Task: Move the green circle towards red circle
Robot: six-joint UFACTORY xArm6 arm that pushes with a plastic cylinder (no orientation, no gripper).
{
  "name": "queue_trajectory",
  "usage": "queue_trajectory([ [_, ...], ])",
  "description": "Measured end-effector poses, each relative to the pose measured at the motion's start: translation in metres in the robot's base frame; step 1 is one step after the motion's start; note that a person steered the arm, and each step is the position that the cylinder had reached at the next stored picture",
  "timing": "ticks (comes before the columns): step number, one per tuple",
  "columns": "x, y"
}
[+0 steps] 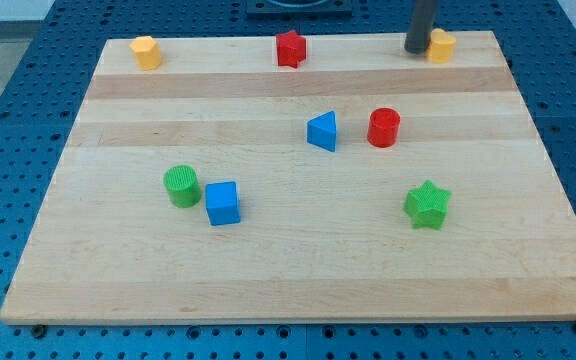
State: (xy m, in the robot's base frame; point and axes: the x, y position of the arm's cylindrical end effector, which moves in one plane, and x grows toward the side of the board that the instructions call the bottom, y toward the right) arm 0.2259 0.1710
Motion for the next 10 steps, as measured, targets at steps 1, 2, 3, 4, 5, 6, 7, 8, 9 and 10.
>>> queue_trajectory([
  [1,0.009,-0.001],
  [2,0.049,-0.005],
  [3,0.090,-0.006],
  [4,0.133,-0.006],
  [5,0.172,-0.008],
  [6,0.205,-0.009],
  [7,0.234,-0.003],
  [8,0.266,0.002],
  [9,0.300,0.004],
  [10,0.318,-0.005],
])
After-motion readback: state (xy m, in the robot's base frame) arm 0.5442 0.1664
